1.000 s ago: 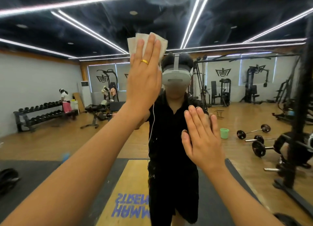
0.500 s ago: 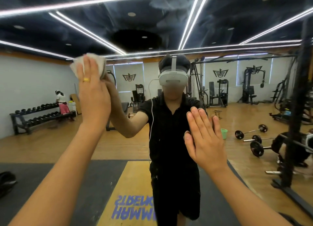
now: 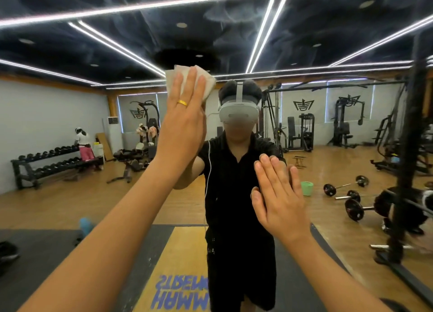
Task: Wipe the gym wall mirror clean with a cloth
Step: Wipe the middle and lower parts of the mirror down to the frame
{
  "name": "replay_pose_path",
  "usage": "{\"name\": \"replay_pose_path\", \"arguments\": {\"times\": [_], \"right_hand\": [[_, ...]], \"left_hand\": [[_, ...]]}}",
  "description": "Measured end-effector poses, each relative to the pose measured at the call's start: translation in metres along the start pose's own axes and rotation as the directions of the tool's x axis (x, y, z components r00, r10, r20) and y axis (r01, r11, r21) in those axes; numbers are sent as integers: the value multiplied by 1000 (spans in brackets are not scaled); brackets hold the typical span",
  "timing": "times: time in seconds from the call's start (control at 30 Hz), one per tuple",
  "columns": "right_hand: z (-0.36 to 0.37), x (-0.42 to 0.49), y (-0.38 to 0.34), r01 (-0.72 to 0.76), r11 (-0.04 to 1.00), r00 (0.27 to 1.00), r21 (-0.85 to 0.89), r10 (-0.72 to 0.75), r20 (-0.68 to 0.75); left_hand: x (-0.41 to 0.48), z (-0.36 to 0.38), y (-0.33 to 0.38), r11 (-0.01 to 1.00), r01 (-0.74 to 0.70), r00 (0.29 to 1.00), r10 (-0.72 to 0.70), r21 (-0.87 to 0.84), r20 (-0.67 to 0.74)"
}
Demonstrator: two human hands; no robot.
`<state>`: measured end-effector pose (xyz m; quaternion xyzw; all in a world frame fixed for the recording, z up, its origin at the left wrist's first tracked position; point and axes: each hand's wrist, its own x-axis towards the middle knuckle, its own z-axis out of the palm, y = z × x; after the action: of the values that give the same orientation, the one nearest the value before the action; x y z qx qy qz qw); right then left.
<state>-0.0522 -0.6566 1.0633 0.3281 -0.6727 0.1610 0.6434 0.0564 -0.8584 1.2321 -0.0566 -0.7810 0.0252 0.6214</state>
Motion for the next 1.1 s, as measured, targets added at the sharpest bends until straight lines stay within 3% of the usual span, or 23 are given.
{"name": "replay_pose_path", "arguments": {"times": [0.13, 0.27, 0.47, 0.63, 0.8, 1.0, 1.1], "right_hand": [[-1, 0, 1, 4, 1000, 1000, -16, -4, 8], [0, 1, 0, 2, 1000, 1000, -31, -2, -7], [-2, 6, -1, -5, 1000, 1000, -23, 5, 26], [-27, 7, 7, 17, 991, 991, 130, -34, 131], [-50, -2, 66, 30, 1000, 997, -6, -29, 73], [-33, -16, 100, 100, 987, 993, -124, -91, 79], [-30, -16, 99, 107, 988, 993, -115, -101, 60]], "left_hand": [[-31, -12, -27, 964, 241, 958, -255, -114, -129], [-97, -2, -31, 903, 423, 887, -430, -79, -167], [-160, 12, -9, 911, 407, 909, -411, -71, -63], [-161, 14, -5, 910, 410, 909, -413, -60, -53], [-156, 18, 3, 928, 356, 932, -361, -110, -29], [-106, 24, 29, 994, 68, 997, -65, -82, 34], [-60, 25, 40, 999, 46, 997, -45, -19, 62]]}}
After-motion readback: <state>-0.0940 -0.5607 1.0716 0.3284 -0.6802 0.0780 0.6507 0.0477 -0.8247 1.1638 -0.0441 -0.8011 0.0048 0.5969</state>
